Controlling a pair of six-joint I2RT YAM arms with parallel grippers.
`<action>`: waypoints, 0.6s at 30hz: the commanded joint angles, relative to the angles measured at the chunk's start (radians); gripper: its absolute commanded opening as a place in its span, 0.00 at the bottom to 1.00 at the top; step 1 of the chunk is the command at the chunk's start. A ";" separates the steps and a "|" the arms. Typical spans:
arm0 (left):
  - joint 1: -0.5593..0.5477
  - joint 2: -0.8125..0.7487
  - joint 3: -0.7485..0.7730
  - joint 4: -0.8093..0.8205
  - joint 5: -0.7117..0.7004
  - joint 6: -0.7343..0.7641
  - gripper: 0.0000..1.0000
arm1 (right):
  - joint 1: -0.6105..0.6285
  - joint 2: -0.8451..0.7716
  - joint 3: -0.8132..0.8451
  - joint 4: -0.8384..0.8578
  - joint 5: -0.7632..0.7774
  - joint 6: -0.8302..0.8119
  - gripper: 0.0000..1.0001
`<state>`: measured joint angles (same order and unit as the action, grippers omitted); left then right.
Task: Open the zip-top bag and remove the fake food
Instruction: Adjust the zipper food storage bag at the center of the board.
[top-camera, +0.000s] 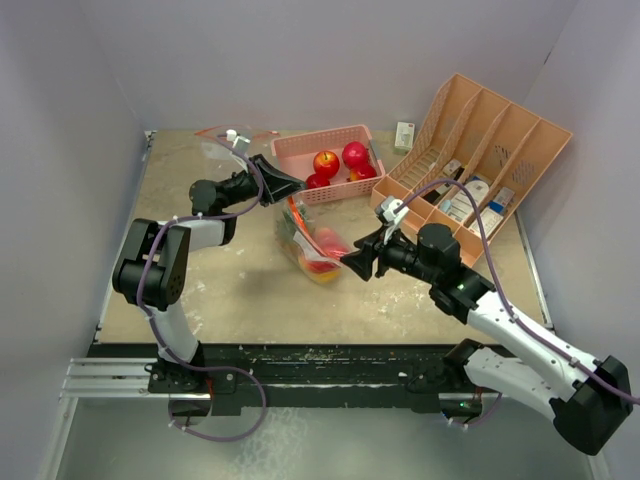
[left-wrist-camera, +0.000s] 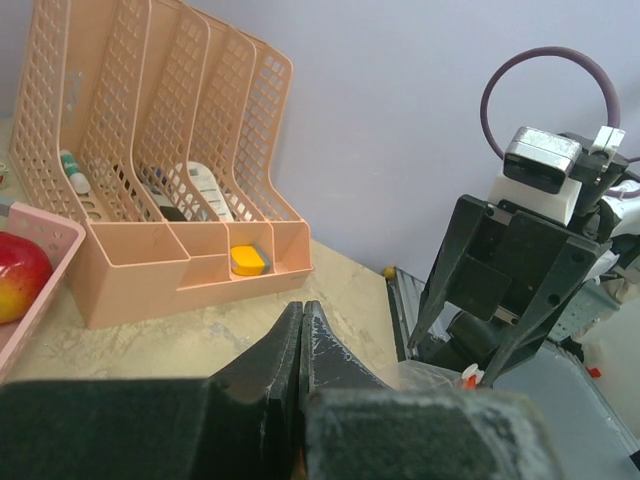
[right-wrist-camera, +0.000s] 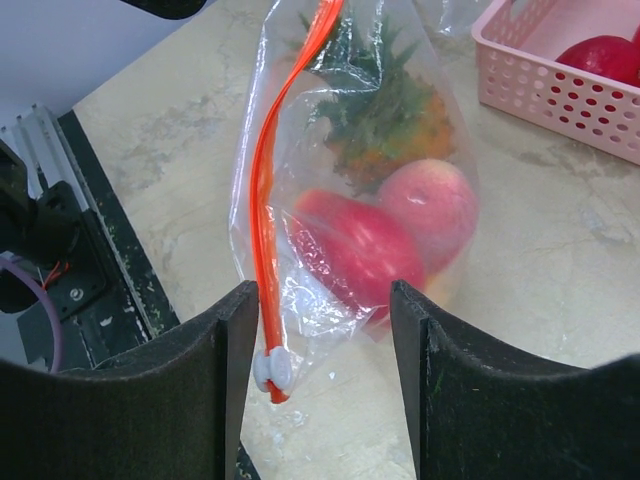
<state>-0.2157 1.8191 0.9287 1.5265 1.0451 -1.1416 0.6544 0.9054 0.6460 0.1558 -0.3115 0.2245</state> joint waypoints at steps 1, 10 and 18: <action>0.012 0.000 0.011 0.122 -0.028 -0.010 0.00 | 0.003 -0.017 0.042 0.022 -0.055 -0.008 0.57; 0.013 0.007 0.021 0.123 -0.027 -0.012 0.00 | 0.007 0.017 0.027 0.024 -0.087 -0.018 0.47; 0.019 0.003 0.009 0.122 -0.026 -0.017 0.00 | 0.007 0.009 0.027 -0.044 0.010 -0.060 0.27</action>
<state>-0.2089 1.8233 0.9287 1.5269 1.0405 -1.1423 0.6563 0.9257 0.6464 0.1452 -0.3534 0.2008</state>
